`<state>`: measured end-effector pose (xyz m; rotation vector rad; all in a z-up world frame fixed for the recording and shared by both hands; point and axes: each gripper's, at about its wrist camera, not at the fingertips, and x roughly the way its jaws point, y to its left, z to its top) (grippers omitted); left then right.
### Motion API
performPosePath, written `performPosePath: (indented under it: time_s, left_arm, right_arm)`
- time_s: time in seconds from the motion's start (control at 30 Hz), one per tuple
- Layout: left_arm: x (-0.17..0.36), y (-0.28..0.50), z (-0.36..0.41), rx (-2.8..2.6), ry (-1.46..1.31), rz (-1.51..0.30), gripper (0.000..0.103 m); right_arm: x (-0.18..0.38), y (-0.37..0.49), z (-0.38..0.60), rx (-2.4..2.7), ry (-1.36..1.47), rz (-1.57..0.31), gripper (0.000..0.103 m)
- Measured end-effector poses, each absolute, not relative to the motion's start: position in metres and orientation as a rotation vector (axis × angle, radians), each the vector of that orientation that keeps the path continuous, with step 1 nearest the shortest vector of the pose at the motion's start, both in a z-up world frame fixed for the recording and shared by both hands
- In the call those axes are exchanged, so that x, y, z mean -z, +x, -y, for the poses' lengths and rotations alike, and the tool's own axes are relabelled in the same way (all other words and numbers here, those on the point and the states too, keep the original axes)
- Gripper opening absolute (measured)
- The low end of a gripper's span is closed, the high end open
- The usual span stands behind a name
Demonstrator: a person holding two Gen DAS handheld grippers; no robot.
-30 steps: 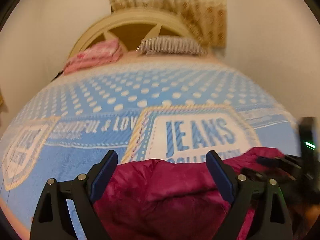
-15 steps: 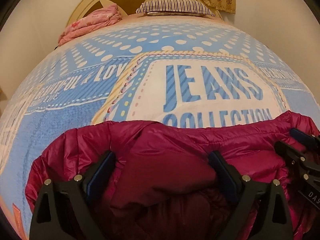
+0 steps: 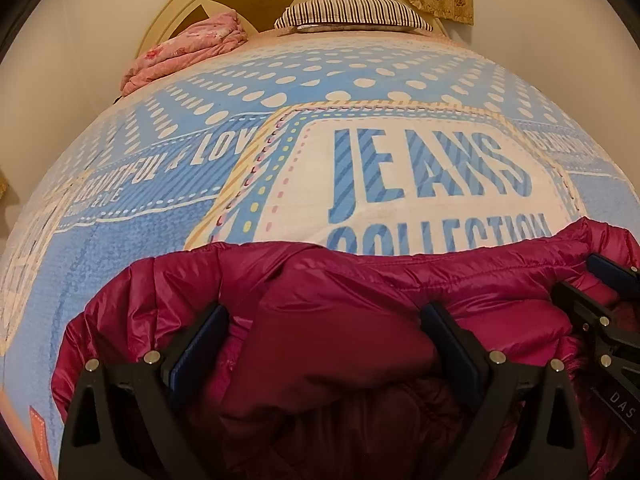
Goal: Fold large clothes
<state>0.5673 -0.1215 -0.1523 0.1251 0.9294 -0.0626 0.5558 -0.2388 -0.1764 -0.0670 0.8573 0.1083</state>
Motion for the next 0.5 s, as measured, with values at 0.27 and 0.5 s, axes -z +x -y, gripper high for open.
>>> performPosePath:
  time_s: [0.27,0.5]
  left_arm:
    - [0.1525,0.5683,0.1222,0.058,0.131,-0.928,0.099]
    - [0.1525,0.5682,0.1220,0.059,0.131,-0.929,0.099]
  right_arm:
    - [0.1768,0.5556,0.2368,-0.101,-0.082,-0.858,0.056]
    - [0.1773,0.5562,0.2357,-0.096,-0.087,-0.860,0.056]
